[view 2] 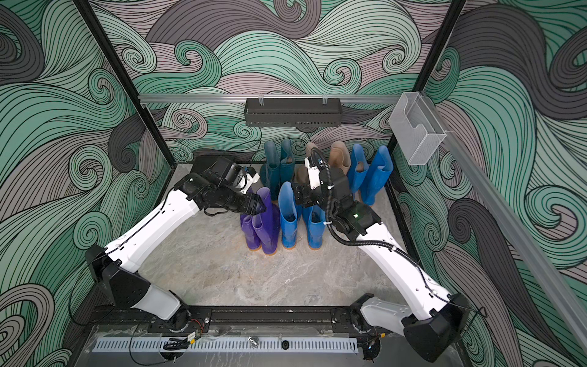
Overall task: Match and arrange rain boots in pairs
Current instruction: Pair a pair of rain boots at the center of the board, then reset both arms
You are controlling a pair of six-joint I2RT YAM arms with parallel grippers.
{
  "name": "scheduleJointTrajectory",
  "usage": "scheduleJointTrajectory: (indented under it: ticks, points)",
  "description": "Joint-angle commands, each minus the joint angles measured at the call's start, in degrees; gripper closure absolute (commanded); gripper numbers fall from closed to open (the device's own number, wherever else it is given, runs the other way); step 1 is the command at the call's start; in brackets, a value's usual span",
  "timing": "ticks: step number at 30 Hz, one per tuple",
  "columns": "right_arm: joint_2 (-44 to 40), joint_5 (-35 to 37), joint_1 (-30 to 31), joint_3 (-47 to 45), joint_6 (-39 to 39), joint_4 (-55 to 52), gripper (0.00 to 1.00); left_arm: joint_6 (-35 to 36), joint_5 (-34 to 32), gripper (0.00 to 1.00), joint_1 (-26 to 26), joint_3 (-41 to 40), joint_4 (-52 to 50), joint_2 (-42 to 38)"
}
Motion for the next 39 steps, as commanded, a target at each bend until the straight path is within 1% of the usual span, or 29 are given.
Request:
scheduleJointTrajectory:
  ticks: [1, 4, 9, 12, 14, 16, 20, 22, 23, 25, 26, 28, 29, 31, 32, 34, 35, 36, 37, 38, 39]
  points:
    - [-1.7, 0.4, -1.1, -0.7, 0.9, -0.3, 0.17, 4.8, -8.1, 0.3, 0.3, 2.9, -1.4, -3.7]
    - [-3.1, 0.3, -2.7, -1.3, 0.9, -0.8, 0.16, 7.0, -12.3, 0.26, 0.9, 2.9, -1.3, -7.0]
    - [-6.7, -1.3, -7.2, -1.5, -0.2, -2.4, 0.15, 7.6, -21.0, 0.22, 3.1, 1.0, 0.0, -14.0]
    - [-9.3, -3.5, -12.2, -2.3, -1.5, -4.5, 0.14, 9.0, -24.1, 0.2, 6.3, -2.0, 0.6, -18.7]
    - [-11.6, -5.1, -16.4, -3.2, -1.7, -6.3, 0.14, 9.2, -25.8, 0.19, 10.1, -5.2, 1.5, -22.2]
    - [-14.1, -6.3, -20.5, -4.9, -1.6, -7.5, 0.12, 8.9, -27.4, 0.17, 15.1, -10.8, 4.8, -26.2]
    - [-19.1, -5.6, -29.0, -12.6, -0.5, -7.0, 0.07, 9.4, -28.7, 0.14, 24.8, -29.9, 19.4, -34.1]
    - [-19.5, -6.2, -33.2, -17.5, 0.6, -5.8, 0.07, 9.3, -29.0, 0.14, 27.9, -39.2, 27.1, -35.2]
    - [-19.6, -6.0, -34.6, -21.0, 0.8, -4.1, 0.06, 9.1, -31.1, 0.14, 28.7, -43.7, 30.9, -34.9]
    - [-20.5, -4.4, -35.3, -28.5, 0.7, 1.5, 0.06, 8.7, -36.3, 0.14, 29.5, -51.1, 38.3, -33.2]
    - [-21.5, -3.6, -35.3, -33.1, 0.5, 6.6, 0.06, 8.5, -38.4, 0.14, 29.9, -54.7, 43.1, -32.4]
    - [-22.3, -1.9, -35.3, -43.1, 0.7, 18.8, 0.06, 9.9, -38.3, 0.14, 30.9, -60.2, 52.9, -30.2]
    - [-21.6, -0.1, -35.3, -47.8, 0.8, 25.6, 0.03, 11.7, -38.3, 0.14, 31.1, -62.4, 58.0, -27.8]
    - [-17.5, 2.6, -35.3, -54.0, 0.0, 37.0, 0.01, 13.1, -39.2, 0.14, 31.3, -64.6, 64.2, -22.5]
    - [-14.3, 4.1, -35.3, -56.2, 0.4, 42.5, 0.01, 12.8, -38.9, 0.14, 31.5, -64.2, 64.5, -19.5]
    - [-7.2, 4.6, -35.3, -57.1, 0.0, 51.2, 0.01, 12.9, -38.3, 0.13, 31.8, -64.8, 70.2, -14.6]
    - [-5.0, 3.2, -35.2, -55.0, -1.2, 50.4, 0.01, 13.3, -37.8, 0.14, 31.8, -64.2, 71.7, -13.1]
    - [-2.5, 2.8, -34.5, -55.1, -2.6, 54.6, 0.01, 12.1, -36.9, 0.14, 31.9, -63.5, 72.5, -12.5]
    - [1.1, 2.8, -33.9, -56.0, -4.1, 62.2, 0.01, 12.9, -35.0, 0.13, 32.0, -65.0, 78.5, -11.5]
    - [5.0, 2.6, -33.6, -55.8, -4.7, 68.5, 0.01, 13.7, -32.8, 0.13, 32.0, -65.1, 81.3, -10.5]
    - [7.4, 2.4, -33.6, -54.8, -4.9, 70.2, 0.01, 13.7, -32.0, 0.13, 32.1, -64.5, 82.6, -9.4]
